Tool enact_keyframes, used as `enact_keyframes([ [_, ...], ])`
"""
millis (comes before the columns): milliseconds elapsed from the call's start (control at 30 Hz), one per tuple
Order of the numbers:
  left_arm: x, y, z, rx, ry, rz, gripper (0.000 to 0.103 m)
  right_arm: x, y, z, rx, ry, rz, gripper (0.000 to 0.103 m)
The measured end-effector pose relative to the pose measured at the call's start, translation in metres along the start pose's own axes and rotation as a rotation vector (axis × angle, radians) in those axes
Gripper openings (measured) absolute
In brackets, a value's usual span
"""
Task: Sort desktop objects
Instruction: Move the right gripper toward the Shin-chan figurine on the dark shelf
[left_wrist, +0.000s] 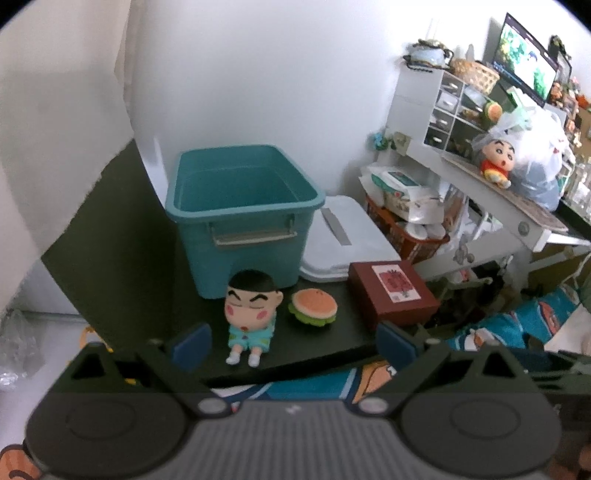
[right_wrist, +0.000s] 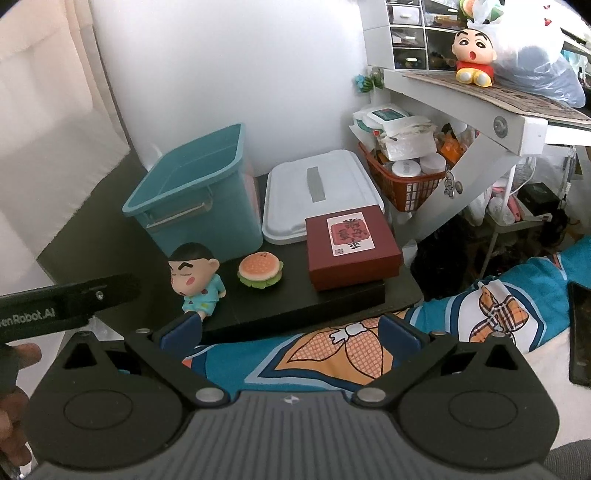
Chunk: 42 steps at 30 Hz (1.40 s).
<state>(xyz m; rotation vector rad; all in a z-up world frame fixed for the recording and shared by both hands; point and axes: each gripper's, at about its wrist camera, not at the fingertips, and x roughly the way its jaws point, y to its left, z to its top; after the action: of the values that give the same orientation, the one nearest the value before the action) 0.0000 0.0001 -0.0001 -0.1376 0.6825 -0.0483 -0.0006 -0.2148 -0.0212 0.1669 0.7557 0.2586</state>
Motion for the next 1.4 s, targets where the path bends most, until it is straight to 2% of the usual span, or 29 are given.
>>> enact_keyframes([
  [167, 0.005, 0.0, 0.002, 0.0, 0.037, 0.006, 0.098, 0.001, -0.002, -0.001, -0.001, 0.005, 0.015, 0.103],
  [300, 0.001, -0.008, -0.006, 0.017, 0.01, 0.013, 0.096, 0.003, -0.001, 0.001, -0.009, 0.006, 0.02, 0.103],
  [433, 0.005, -0.007, -0.002, 0.003, 0.025, 0.013, 0.09, 0.005, 0.001, -0.003, -0.028, -0.007, 0.025, 0.103],
  [567, 0.003, -0.007, -0.002, -0.001, 0.007, 0.017, 0.089, 0.006, 0.004, -0.003, -0.032, -0.009, 0.024, 0.103],
  [767, 0.0, -0.003, -0.001, -0.021, -0.016, -0.033, 0.089, 0.009, 0.014, -0.006, -0.05, 0.0, 0.025, 0.103],
  [1100, -0.009, -0.002, -0.001, -0.046, -0.072, -0.073, 0.092, 0.004, 0.032, -0.005, -0.076, -0.004, 0.04, 0.103],
  [1233, -0.009, -0.003, -0.002, -0.028, -0.082, -0.069, 0.093, 0.004, 0.037, -0.007, -0.08, 0.0, 0.044, 0.103],
  [1400, -0.01, -0.01, -0.003, 0.001, -0.086, -0.131, 0.094, 0.002, 0.042, -0.006, -0.085, -0.005, 0.046, 0.103],
])
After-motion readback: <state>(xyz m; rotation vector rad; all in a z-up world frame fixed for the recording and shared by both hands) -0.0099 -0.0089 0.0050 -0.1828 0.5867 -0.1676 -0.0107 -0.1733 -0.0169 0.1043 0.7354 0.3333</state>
